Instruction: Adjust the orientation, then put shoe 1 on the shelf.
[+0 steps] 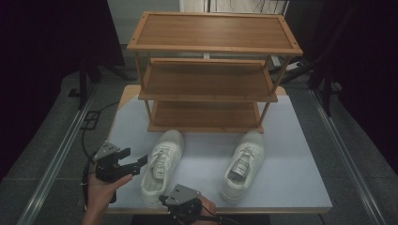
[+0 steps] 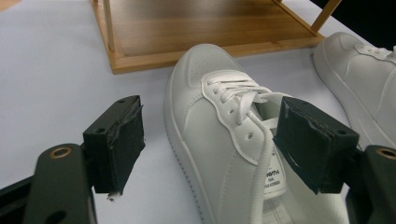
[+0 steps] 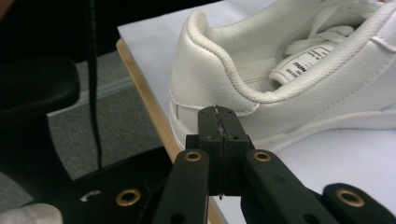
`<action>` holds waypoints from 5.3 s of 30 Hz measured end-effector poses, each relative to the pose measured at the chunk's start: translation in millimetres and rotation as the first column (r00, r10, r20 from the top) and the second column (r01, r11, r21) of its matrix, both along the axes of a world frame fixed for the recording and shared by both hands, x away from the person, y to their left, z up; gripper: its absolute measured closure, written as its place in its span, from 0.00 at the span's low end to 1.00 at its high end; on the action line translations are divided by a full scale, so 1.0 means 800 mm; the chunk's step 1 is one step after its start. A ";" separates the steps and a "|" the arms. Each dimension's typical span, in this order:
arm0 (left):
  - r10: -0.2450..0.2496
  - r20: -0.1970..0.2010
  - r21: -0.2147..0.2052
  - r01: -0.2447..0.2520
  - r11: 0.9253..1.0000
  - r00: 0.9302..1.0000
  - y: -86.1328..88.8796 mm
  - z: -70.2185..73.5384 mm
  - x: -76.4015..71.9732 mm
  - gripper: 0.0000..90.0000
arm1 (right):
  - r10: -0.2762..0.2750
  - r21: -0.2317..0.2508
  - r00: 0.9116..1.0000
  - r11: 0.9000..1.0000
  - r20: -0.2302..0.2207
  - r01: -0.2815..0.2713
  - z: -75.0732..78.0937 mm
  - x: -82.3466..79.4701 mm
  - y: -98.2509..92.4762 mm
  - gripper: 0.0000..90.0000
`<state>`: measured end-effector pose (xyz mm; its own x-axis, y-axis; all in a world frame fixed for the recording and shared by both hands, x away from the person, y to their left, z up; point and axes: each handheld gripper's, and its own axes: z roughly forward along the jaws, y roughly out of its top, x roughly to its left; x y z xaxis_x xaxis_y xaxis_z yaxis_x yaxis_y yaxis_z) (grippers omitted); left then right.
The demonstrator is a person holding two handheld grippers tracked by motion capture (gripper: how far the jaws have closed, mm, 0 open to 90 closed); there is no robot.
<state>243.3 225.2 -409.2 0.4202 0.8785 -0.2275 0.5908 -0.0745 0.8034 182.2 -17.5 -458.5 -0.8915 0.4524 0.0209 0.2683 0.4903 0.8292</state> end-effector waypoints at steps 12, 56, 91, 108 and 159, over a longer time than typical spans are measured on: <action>-0.016 -0.028 0.037 0.017 0.999 0.999 -0.026 -0.004 0.000 0.27 | -0.167 0.155 0.985 0.975 0.045 0.158 0.041 0.009 -0.096 0.89; 0.053 -0.100 0.146 -0.038 0.989 0.994 -0.060 -0.045 0.019 0.70 | -0.343 0.139 0.937 0.933 0.058 0.333 0.036 0.013 -0.163 0.72; 0.040 0.011 -0.016 -0.040 0.999 0.999 -0.039 -0.041 0.015 0.93 | -0.381 0.145 0.922 0.918 0.062 0.370 0.038 0.014 -0.169 0.72; 0.045 0.119 -0.229 -0.016 0.973 0.992 -0.011 0.010 -0.011 0.93 | -0.406 0.164 0.912 0.906 0.063 0.391 0.042 0.014 -0.176 0.73; 0.149 0.178 -0.315 -0.087 0.945 0.973 -0.080 0.124 0.116 0.93 | -0.451 0.194 0.891 0.880 0.051 0.434 0.047 0.022 -0.196 0.73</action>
<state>335.8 161.2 -309.8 0.3811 0.8269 -0.4136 0.4082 0.2509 0.8778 199.5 -174.5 -421.2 -0.6006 0.7971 0.0631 0.3422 0.1849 0.9213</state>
